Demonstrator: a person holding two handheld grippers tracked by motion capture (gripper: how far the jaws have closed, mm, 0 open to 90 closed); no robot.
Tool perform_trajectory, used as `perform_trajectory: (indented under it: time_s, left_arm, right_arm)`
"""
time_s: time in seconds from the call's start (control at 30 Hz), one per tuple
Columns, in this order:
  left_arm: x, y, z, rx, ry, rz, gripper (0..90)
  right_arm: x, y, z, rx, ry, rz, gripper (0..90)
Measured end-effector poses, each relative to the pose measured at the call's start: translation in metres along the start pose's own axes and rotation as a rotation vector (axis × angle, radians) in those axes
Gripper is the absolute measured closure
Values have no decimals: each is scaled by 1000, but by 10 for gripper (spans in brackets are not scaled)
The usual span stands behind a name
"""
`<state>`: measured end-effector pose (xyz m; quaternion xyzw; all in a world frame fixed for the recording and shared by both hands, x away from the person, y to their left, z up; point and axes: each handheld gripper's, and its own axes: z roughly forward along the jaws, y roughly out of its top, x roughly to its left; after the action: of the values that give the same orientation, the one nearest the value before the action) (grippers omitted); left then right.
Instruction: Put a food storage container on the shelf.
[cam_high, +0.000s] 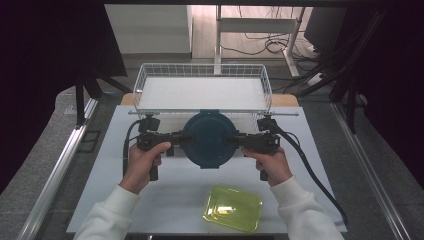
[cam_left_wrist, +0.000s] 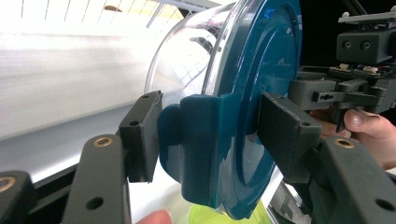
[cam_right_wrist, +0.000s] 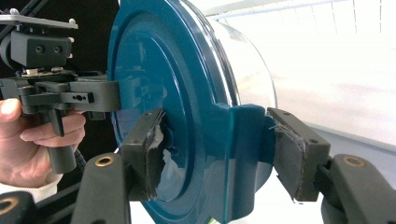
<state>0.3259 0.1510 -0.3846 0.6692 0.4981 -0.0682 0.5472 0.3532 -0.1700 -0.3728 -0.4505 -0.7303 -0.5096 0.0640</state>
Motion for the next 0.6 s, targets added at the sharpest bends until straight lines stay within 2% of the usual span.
perform_trajectory:
  time_s: [0.2, 0.4, 0.6]
  left_arm:
    - [-2, 9, -2, -4, 0, 6, 422]
    - [-3, 20, -5, -16, -4, 12, 421]
    - [-8, 36, -9, -27, -2, 27, 422]
  right_arm:
    - [2, 9, -1, -3, 2, 4, 391]
    - [6, 21, -2, -13, -4, -13, 391]
    - [10, 35, -4, -24, 1, -13, 392]
